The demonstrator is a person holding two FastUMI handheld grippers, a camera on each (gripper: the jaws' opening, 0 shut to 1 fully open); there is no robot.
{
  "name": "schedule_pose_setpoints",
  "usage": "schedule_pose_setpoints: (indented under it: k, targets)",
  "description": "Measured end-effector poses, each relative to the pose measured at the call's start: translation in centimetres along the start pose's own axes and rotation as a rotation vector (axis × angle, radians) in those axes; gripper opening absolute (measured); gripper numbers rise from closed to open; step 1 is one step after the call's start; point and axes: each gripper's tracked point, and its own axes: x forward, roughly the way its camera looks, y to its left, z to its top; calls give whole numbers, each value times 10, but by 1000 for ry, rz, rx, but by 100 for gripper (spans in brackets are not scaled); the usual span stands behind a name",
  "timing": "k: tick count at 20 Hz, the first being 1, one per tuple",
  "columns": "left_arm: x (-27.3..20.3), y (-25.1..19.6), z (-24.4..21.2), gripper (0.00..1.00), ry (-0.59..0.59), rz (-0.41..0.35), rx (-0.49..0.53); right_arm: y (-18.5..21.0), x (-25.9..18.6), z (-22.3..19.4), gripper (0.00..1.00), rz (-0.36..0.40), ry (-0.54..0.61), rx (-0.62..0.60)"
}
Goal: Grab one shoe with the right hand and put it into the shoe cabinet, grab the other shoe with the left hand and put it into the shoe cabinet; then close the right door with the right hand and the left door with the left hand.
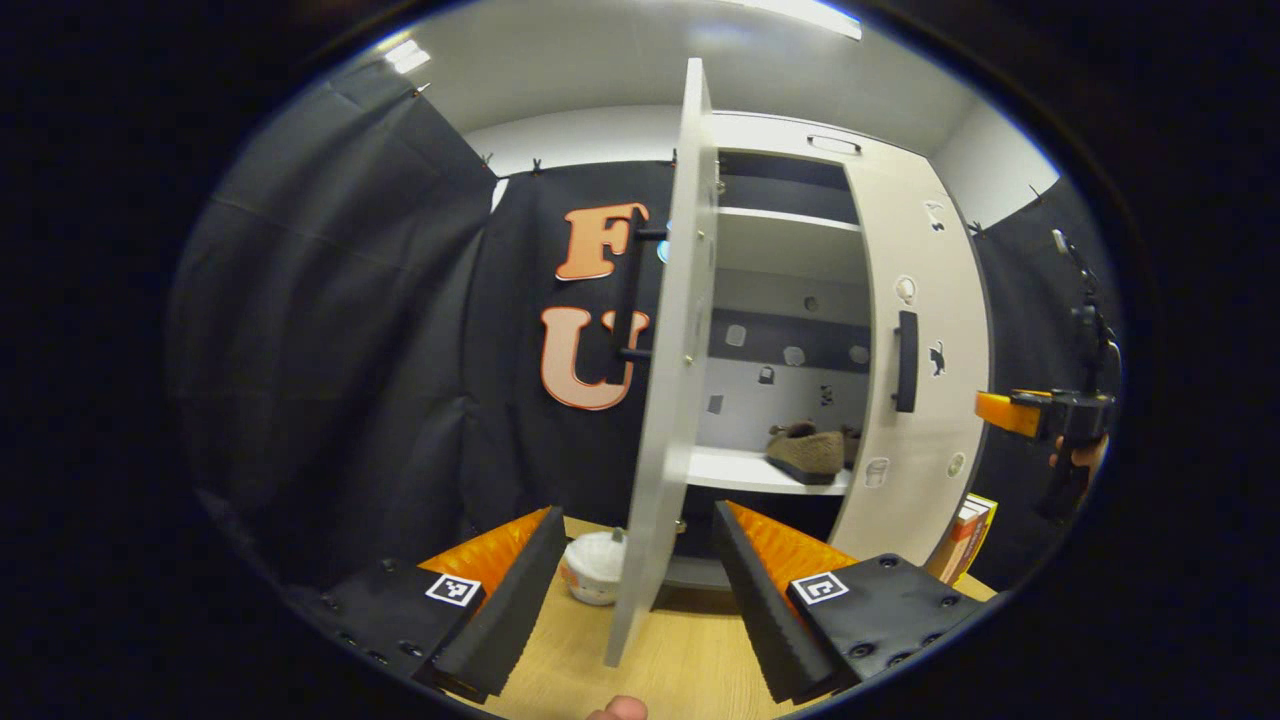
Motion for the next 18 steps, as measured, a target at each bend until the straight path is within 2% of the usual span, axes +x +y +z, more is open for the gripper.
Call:
schedule_pose_setpoints:
  k: [1,4,5,6,7,10,11,15,18]
  targets:
    - [2,14,9,94,-17,35,11,-3,-7,-3,92,-7,3,3]
    - [17,55,36,97,-29,126,46,-12,-24,-10,92,-31,5,23]
    - [24,60,45,97,-33,130,41,-15,-28,-12,93,-35,6,27]
    - [33,63,56,94,-39,123,29,-17,-31,-13,93,-41,7,29]
    - [40,63,66,96,-43,113,17,-19,-33,-15,93,-47,10,30]
    - [71,72,85,94,-74,120,48,-30,-40,-19,92,-69,15,37]
    - [78,72,89,97,-84,117,52,-32,-41,-20,93,-74,18,43]
    - [94,53,96,96,-91,37,22,-43,-46,-26,93,-96,38,49]
    - [93,48,98,92,-90,10,26,-45,-48,-28,93,-98,43,48]
